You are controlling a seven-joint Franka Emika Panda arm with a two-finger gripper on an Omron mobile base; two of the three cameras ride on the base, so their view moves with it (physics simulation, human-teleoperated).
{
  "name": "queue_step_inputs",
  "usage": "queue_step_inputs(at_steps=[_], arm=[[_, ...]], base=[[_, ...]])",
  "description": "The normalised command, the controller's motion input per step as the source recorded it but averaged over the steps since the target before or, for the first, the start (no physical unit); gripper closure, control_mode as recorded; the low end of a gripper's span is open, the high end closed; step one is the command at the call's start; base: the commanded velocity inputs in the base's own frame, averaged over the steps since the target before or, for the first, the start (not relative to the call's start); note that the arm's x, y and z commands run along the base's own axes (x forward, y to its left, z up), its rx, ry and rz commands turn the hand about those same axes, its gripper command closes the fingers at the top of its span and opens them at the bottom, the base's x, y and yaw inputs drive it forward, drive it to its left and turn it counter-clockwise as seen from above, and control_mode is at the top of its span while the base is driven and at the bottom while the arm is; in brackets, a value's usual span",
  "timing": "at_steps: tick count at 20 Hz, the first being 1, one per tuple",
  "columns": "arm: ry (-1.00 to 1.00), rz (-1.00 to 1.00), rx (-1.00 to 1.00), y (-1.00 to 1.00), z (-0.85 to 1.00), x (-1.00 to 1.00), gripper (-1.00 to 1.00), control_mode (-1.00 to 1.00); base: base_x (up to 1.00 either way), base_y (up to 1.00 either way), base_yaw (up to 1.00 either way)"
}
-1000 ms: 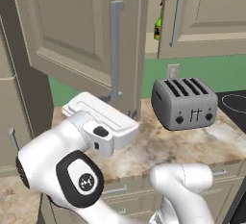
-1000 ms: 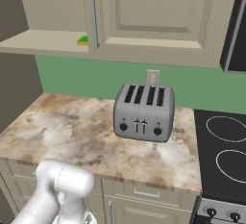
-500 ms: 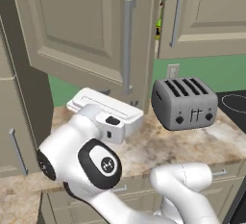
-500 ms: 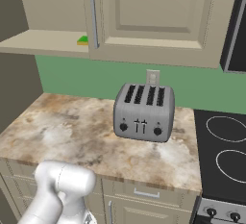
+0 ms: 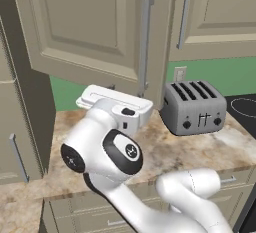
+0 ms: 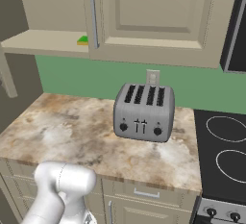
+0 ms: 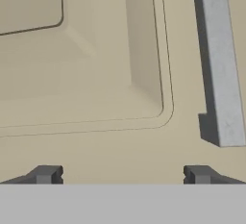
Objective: Pick up the spray and sponge from the sink, and place them back in the cabinet, and close the cabinet doors.
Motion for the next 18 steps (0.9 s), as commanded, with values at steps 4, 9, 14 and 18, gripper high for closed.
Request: queue_step_inputs(at_steps=[4, 9, 14, 18], arm=[[0.00, 0.12, 0.00, -0.18, 0.00, 0.38, -1.00, -1.00], [0.00, 0.11, 0.00, -0.20, 0.00, 0.37, -1.00, -1.00], [0.00, 0.10, 0.00, -0.20, 0.00, 0.36, -1.00, -1.00], [0.00, 0.10, 0.00, -0.19, 0.00, 0.32, -1.00, -1.00]], base=[[0.00, 0.00, 0.00], [0.00, 0.00, 0.00], [0.00, 0.00, 0.00], [0.00, 0.00, 0.00]])
